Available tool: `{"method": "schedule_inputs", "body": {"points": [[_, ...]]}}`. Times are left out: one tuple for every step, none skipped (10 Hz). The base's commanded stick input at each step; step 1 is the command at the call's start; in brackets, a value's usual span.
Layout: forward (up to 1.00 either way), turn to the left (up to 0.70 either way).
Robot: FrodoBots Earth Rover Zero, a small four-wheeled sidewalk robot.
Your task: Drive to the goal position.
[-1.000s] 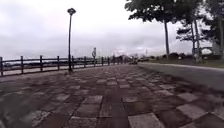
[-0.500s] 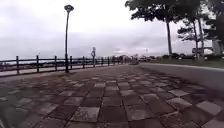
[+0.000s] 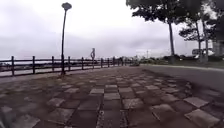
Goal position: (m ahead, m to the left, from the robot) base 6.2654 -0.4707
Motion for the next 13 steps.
{"method": "schedule_inputs", "body": {"points": [[1.0,0.0],[1.0,0.0],[1.0,0.0],[1.0,0.0],[1.0,0.0],[1.0,0.0],[1.0,0.0],[1.0,0.0],[1.0,0.0],[1.0,0.0],[1.0,0.0],[1.0,0.0],[1.0,0.0]]}}
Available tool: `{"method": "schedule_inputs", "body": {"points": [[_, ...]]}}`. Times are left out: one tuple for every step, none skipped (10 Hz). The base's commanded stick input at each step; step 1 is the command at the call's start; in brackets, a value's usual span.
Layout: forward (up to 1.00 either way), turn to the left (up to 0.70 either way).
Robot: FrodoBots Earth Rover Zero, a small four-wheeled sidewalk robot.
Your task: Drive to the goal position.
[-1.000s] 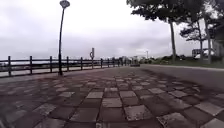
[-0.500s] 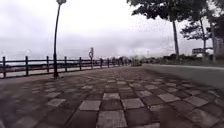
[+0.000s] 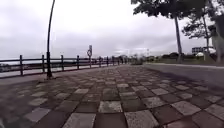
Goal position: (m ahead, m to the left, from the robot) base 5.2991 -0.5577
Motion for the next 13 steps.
{"method": "schedule_inputs", "body": {"points": [[1.0,0.0],[1.0,0.0],[1.0,0.0],[1.0,0.0],[1.0,0.0],[1.0,0.0],[1.0,0.0],[1.0,0.0],[1.0,0.0],[1.0,0.0],[1.0,0.0],[1.0,0.0],[1.0,0.0]]}}
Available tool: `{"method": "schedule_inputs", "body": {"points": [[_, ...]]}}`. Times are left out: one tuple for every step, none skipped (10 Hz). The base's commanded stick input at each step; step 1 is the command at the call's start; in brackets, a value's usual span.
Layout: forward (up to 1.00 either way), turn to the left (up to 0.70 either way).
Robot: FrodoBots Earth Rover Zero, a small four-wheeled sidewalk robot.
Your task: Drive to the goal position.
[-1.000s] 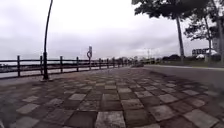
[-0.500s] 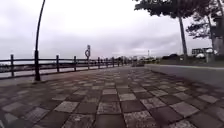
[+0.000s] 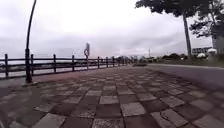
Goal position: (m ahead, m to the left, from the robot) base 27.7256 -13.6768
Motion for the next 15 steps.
{"method": "schedule_inputs", "body": {"points": [[1.0,0.0],[1.0,0.0],[1.0,0.0],[1.0,0.0],[1.0,0.0],[1.0,0.0],[1.0,0.0],[1.0,0.0],[1.0,0.0],[1.0,0.0],[1.0,0.0],[1.0,0.0],[1.0,0.0],[1.0,0.0],[1.0,0.0]]}}
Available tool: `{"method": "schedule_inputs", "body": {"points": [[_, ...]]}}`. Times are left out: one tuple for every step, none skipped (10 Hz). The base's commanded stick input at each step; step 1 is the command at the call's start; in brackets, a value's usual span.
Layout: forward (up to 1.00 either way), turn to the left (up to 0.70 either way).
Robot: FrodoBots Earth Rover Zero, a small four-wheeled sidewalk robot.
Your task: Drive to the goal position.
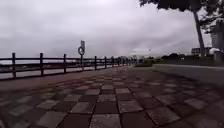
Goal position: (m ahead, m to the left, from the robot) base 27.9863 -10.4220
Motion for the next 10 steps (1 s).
{"method": "schedule_inputs", "body": {"points": [[1.0,0.0],[1.0,0.0],[1.0,-0.02],[1.0,-0.4],[1.0,-0.4],[1.0,-0.4],[1.0,-0.4],[1.0,-0.06],[1.0,0.0],[1.0,0.0]]}}
